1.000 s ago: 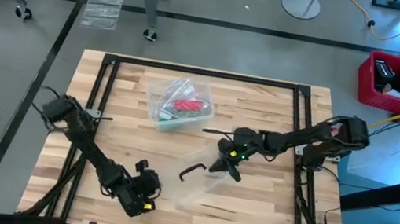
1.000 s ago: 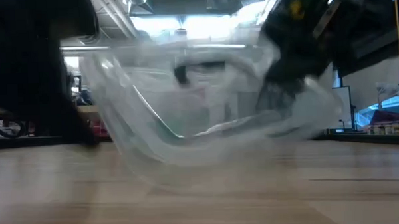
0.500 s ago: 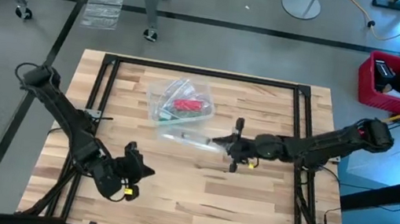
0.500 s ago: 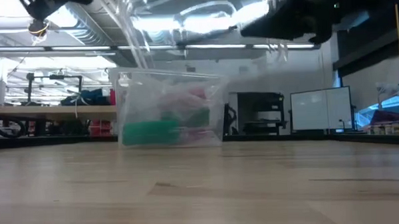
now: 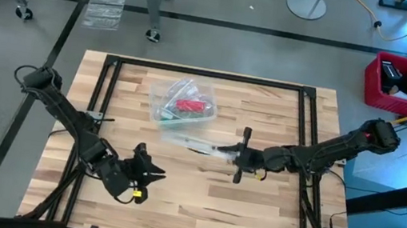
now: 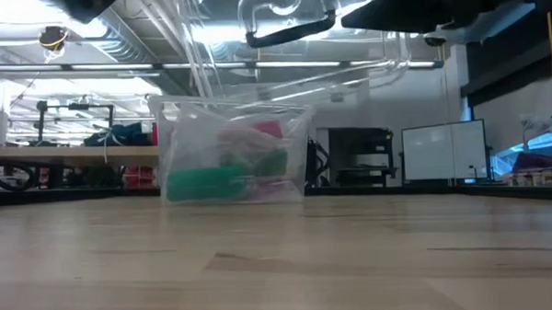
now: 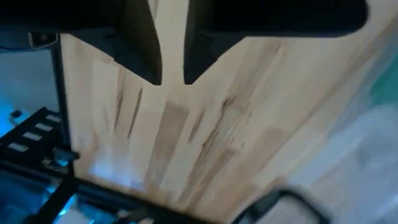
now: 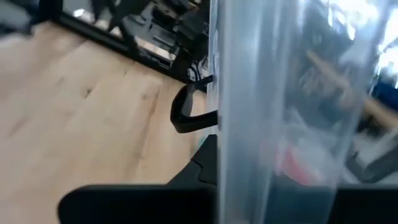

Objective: Roll bandage
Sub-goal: Close the transparent container

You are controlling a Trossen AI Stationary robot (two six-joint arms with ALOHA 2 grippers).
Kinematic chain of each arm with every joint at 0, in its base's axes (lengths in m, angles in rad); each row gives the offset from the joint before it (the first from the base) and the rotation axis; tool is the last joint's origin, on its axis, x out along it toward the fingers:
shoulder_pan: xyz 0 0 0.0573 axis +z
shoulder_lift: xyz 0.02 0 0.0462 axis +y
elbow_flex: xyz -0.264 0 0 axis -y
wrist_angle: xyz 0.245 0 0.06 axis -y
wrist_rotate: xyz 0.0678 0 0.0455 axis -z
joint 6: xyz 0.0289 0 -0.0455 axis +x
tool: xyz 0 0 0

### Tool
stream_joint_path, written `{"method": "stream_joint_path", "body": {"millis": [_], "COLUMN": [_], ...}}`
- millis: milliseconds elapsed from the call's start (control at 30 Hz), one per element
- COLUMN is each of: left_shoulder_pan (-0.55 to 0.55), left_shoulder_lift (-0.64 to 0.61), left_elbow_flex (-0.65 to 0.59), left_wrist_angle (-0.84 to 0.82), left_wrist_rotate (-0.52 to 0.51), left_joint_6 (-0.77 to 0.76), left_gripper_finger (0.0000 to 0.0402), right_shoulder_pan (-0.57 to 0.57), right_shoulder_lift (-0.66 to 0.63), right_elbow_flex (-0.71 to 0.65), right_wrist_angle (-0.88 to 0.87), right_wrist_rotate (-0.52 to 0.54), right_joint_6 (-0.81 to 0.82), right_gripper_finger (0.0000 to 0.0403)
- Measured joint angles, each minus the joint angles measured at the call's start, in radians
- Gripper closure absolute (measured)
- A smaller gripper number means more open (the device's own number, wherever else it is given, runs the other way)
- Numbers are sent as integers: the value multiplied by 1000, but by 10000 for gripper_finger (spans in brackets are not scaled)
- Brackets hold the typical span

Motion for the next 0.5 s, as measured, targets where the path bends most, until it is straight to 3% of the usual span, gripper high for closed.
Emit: {"method": "stream_joint_path", "body": {"millis": [233,367,500], "left_shoulder_pan": [29,56,97], "left_shoulder_lift": [5,26,87], "left_elbow_flex": [0,2,32], "left_wrist_angle": [269,406,415], "left_wrist_rotate": [-1,-20,-94], "left_joint_6": [348,562,725], "left_gripper_finger": [281,275,279], "right_shoulder_pan": [0,0,0], "right_shoulder_lift": [0,0,0], "right_elbow_flex": [28,69,109], "right_wrist_angle": [-87,-139,-178], "right_wrist_rotate": [5,5,-3], "right_joint_6": [349,451,539], "right_gripper_finger": [390,397,390]}}
